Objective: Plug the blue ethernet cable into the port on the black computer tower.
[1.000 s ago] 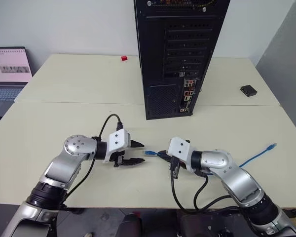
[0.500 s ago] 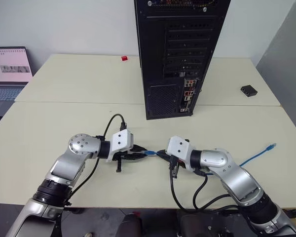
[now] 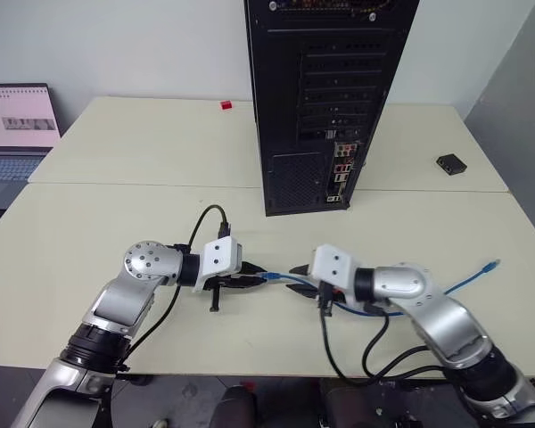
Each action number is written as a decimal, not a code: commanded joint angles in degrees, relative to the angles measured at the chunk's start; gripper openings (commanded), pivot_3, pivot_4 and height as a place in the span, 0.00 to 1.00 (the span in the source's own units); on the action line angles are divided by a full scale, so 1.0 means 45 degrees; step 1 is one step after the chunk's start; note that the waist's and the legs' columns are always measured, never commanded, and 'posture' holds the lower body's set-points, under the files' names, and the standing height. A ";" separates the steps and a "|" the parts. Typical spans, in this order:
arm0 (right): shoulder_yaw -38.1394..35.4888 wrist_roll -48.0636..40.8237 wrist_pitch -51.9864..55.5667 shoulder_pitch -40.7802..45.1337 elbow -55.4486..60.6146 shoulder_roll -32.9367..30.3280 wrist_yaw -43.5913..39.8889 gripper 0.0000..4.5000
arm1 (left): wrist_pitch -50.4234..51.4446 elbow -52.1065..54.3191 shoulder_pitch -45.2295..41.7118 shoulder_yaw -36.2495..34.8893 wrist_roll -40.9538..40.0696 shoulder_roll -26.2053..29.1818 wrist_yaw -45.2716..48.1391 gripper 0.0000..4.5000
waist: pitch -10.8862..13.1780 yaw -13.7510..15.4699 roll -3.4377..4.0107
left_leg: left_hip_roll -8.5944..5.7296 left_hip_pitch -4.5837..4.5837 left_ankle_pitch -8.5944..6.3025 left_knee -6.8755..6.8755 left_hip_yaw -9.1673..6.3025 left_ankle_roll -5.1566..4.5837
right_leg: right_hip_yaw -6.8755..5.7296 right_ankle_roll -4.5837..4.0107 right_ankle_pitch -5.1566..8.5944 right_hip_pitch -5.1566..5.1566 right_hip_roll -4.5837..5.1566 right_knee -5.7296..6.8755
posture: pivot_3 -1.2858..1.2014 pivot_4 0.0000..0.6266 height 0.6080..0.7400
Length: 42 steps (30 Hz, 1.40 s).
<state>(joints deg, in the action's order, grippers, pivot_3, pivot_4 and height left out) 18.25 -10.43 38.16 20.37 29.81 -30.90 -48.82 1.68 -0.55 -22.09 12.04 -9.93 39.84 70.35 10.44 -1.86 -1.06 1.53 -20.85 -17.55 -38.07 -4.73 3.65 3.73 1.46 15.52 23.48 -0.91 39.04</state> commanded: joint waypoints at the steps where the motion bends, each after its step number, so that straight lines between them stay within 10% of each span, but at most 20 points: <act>1: -0.2274 -0.2631 0.2219 -0.0210 0.1104 0.0248 -0.0081 0.51 | -0.2226 0.0558 0.0220 -0.0361 0.0647 -0.0247 -0.0906 0.06 | 0.0000 0.0006 0.0000 | 0.0001 0.0000 0.0000 0.0000 -0.0002 0.0000 | 0.0000 0.0000 0.0000 -0.0001 0.0000 0.0000 | 0.52 0.24 1.00; 4: -0.3436 -0.4280 0.3848 -0.0089 0.0938 0.1031 0.0585 0.65 | -0.4738 0.0579 0.0682 -0.0544 0.1611 -0.0664 -0.2259 0.06 | -0.0001 0.0002 0.0000 | 0.0004 0.0003 0.0000 0.0001 0.0001 0.0000 | 0.0005 -0.0003 -0.0002 -0.0004 0.0003 0.0002 | 0.52 0.24 1.00; 12: -0.4349 -0.6474 0.5818 0.0756 -0.0187 0.2145 0.1514 0.66 | -1.1183 -0.0934 0.0682 -0.0784 0.4401 -0.1447 -0.5724 0.06 | -0.0003 0.0019 0.0003 | -0.0002 0.0007 0.0001 0.0001 0.0006 -0.0001 | 0.0008 -0.0007 -0.0008 -0.0005 0.0010 0.0002 | 0.52 0.24 1.00; 28: -0.4299 -0.8003 0.6360 0.1202 -0.1001 0.2258 0.2263 0.66 | -1.3409 -0.2254 0.0077 -0.0570 0.6180 -0.1073 -0.8317 0.06 | -0.0004 0.0007 0.0004 | 0.0000 0.0003 0.0000 0.0004 0.0000 -0.0001 | -0.0006 -0.0005 -0.0008 -0.0005 0.0009 0.0006 | 0.52 0.24 1.00; 42: -0.3962 -0.7990 0.6145 0.1396 -0.1325 0.2205 0.2399 0.04 | -1.3425 -0.2154 0.0203 -0.0379 0.6590 -0.1000 -0.8921 0.06 | -0.0004 0.0005 0.0005 | 0.0000 0.0003 0.0000 0.0005 -0.0001 -0.0001 | -0.0010 -0.0005 -0.0008 -0.0005 0.0009 0.0007 | 0.52 0.24 1.00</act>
<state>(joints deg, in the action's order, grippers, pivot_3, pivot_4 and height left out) 0.47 -44.65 66.77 25.42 22.96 -21.21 -37.77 -58.01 -11.28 -20.94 9.84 19.38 35.03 31.62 10.43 -1.84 -1.03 1.53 -20.83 -17.55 -38.05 -4.73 3.64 3.69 1.43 15.49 23.46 -0.87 39.07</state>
